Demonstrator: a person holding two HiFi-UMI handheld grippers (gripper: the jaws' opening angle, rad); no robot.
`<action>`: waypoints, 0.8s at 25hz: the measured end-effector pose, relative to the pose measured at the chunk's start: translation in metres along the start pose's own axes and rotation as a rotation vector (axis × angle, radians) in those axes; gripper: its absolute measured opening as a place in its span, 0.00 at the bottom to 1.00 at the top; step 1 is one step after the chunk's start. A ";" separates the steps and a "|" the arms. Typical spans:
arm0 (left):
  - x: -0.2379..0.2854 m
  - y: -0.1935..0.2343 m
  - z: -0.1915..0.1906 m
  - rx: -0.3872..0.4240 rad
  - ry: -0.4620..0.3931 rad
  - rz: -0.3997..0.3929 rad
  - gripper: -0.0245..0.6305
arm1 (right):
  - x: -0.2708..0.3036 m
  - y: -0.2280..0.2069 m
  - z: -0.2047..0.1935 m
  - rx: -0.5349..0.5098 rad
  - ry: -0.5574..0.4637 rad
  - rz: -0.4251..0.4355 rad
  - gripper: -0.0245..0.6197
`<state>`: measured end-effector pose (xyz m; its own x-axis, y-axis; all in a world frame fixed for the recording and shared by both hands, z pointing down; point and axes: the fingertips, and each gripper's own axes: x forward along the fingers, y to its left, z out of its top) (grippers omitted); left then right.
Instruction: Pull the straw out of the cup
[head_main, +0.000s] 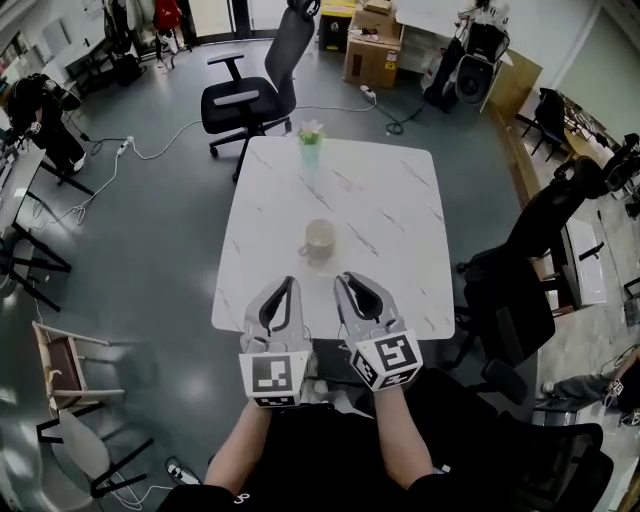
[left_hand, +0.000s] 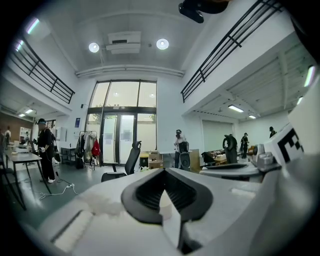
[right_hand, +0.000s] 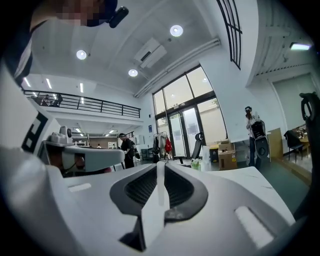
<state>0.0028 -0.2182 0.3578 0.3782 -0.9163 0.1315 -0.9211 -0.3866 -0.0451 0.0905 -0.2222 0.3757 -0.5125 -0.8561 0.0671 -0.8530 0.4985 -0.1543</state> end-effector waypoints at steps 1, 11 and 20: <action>-0.003 -0.001 0.000 0.001 -0.001 0.002 0.04 | -0.003 0.002 0.000 -0.002 0.000 0.001 0.11; -0.016 -0.011 -0.002 0.022 -0.002 -0.010 0.04 | -0.019 0.011 0.006 -0.017 -0.026 0.001 0.11; -0.019 -0.007 -0.002 0.036 0.008 -0.005 0.04 | -0.019 0.016 0.008 -0.012 -0.036 0.009 0.11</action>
<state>0.0023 -0.1980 0.3581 0.3823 -0.9134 0.1400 -0.9151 -0.3953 -0.0801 0.0874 -0.1996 0.3641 -0.5162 -0.8559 0.0299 -0.8497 0.5075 -0.1428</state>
